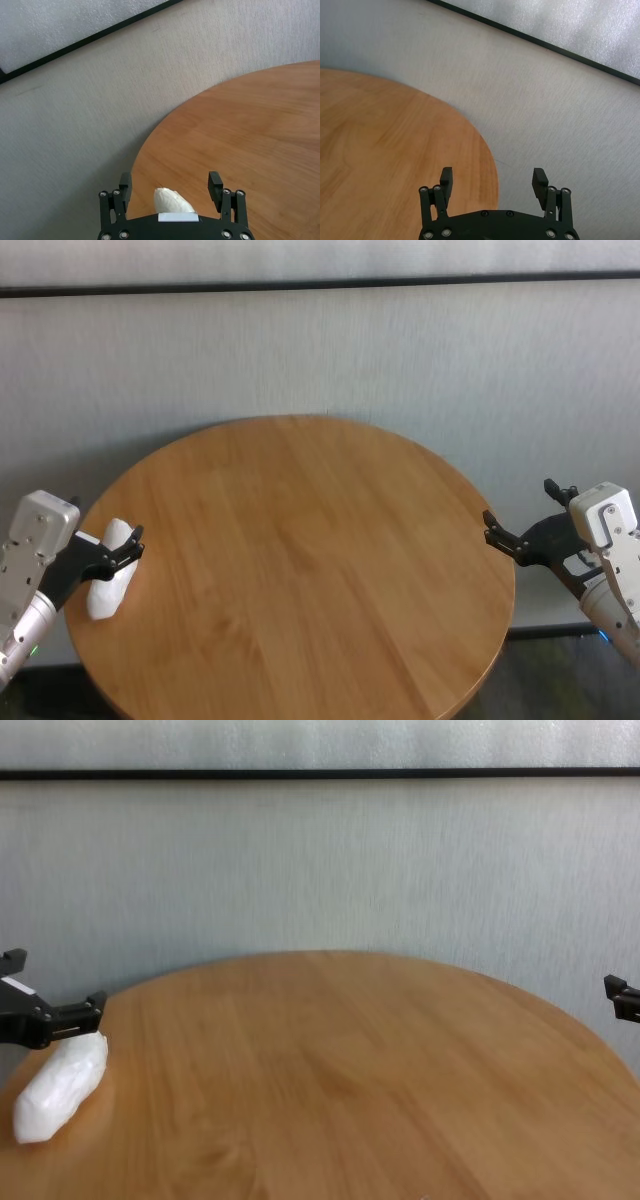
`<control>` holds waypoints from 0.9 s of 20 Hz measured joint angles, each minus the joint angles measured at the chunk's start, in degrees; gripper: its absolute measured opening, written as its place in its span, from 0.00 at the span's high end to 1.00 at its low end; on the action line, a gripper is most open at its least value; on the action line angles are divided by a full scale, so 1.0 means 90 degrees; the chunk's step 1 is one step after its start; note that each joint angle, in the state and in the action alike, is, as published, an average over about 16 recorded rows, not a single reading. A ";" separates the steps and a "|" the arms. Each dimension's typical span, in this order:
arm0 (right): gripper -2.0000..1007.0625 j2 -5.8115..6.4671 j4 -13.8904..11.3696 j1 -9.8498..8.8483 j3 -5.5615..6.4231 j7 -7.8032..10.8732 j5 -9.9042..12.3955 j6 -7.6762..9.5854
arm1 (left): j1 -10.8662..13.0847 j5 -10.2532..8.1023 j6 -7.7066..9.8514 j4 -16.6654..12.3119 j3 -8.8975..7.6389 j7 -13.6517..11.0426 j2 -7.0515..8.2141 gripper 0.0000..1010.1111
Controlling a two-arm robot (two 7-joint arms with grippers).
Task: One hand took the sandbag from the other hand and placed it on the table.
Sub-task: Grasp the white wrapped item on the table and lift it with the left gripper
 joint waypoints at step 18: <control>0.01 0.0000 0.0000 0.0000 0.0000 0.0000 0.0000 0.0000 | 0.0000 0.0000 0.0000 0.0000 0.0000 0.0000 0.0000 0.01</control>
